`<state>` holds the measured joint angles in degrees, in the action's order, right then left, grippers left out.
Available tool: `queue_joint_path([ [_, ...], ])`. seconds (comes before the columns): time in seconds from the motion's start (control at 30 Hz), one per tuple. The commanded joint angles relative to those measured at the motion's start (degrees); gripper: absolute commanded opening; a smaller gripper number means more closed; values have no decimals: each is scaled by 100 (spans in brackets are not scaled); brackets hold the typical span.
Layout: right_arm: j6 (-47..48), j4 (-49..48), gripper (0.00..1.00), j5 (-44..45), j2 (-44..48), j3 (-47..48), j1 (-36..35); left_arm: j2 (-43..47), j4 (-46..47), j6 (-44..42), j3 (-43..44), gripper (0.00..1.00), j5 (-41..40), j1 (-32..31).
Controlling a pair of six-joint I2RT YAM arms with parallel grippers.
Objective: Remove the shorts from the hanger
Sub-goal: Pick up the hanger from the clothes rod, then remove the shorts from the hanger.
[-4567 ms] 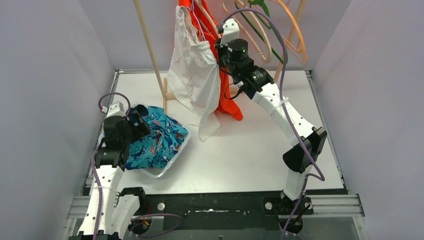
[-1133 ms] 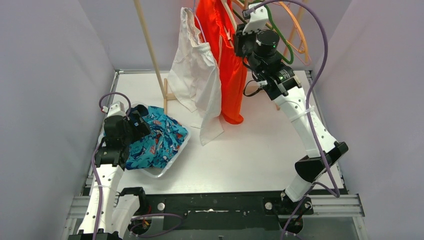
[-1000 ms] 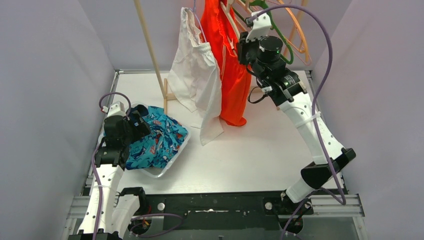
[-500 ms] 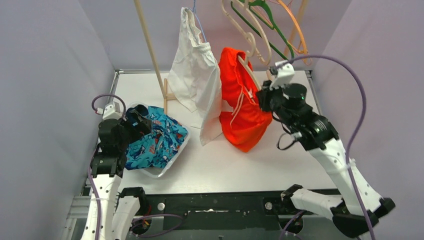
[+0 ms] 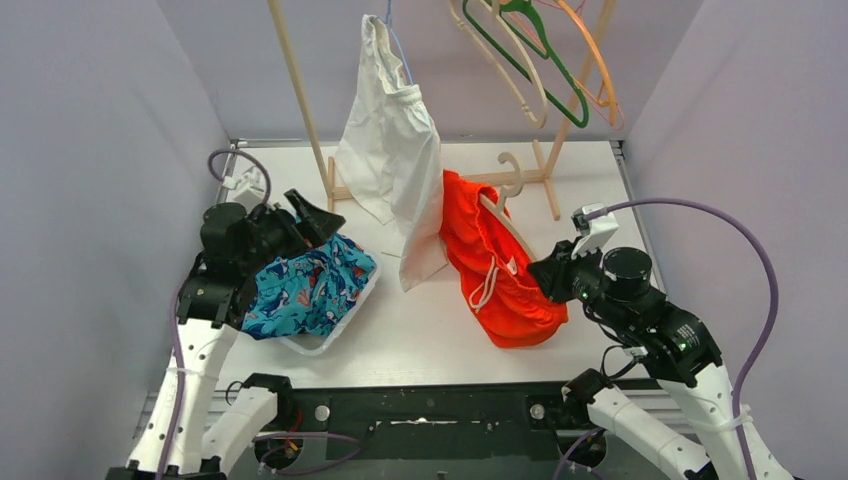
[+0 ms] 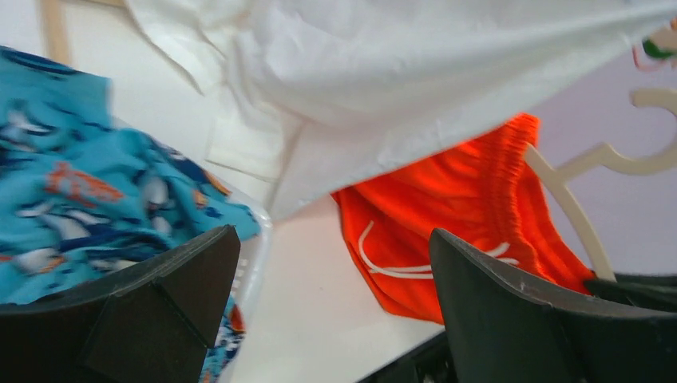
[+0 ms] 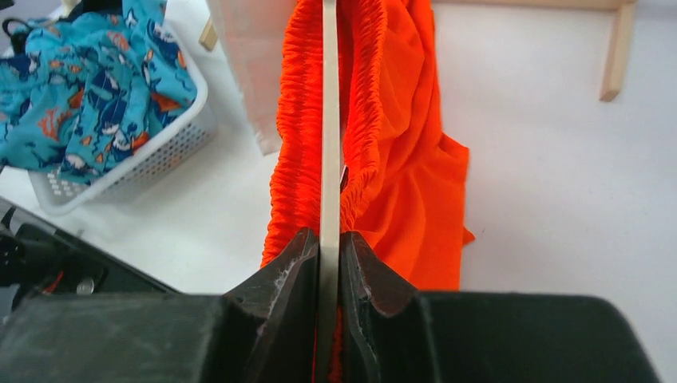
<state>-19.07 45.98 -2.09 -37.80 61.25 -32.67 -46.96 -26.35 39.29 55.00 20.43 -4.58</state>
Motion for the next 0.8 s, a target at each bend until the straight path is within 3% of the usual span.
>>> queue_joint_path([
  [0.0,-82,-159,0,-713,81,-62,-21,-285,109,86,502,90,-743,-1434],
  [0.13,-71,-80,0,-747,111,-192,-23,-704,285,344,542,88,-2508,-3226],
  [0.23,-71,-65,0,-824,207,-248,-21,-975,422,558,617,88,-3434,-4181],
  [0.43,-3,-58,0,-1189,245,-307,-22,-1493,979,867,688,87,-4054,-4842],
  [0.67,40,99,0,-1930,102,-296,-25,-2459,1645,874,985,81,-3889,-5175],
  [0.77,40,247,0,-1890,124,-254,-25,-2942,1538,826,1205,71,-3898,-5245],
])
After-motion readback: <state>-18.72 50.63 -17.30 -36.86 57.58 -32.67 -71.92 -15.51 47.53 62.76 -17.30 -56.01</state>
